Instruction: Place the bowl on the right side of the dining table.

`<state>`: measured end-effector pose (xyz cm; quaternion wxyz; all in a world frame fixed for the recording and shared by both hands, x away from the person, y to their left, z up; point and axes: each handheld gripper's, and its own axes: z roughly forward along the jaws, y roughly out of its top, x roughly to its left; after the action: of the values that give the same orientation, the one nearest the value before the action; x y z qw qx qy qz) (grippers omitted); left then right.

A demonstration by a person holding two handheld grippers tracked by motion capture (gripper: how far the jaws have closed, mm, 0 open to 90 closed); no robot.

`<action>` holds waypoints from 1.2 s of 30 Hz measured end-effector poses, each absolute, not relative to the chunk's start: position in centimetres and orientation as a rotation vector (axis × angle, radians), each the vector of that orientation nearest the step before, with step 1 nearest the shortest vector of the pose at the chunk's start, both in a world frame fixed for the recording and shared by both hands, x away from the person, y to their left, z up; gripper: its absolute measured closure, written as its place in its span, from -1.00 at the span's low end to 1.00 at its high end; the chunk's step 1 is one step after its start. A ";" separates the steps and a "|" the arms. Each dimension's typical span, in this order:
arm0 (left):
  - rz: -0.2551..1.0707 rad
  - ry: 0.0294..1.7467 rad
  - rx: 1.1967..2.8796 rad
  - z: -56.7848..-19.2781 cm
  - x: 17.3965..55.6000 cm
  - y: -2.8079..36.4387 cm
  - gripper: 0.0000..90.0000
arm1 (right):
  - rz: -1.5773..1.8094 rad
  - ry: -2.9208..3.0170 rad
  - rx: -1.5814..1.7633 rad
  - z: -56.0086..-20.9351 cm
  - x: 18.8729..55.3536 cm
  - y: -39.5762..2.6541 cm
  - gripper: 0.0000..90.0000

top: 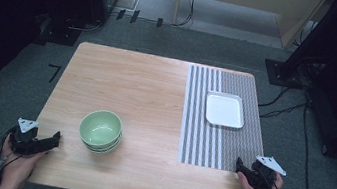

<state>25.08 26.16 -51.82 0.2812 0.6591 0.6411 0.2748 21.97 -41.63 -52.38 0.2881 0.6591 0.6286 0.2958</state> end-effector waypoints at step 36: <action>0.575 1.389 1.540 -44.0 23.3 21.1 -0.85 | 0.844 1.589 1.769 -51.1 21.9 -41.0 -0.45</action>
<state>23.29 21.11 -44.03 0.4748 0.6298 0.5680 0.2350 21.91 -41.04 -51.12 0.3043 0.6679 0.5997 0.3188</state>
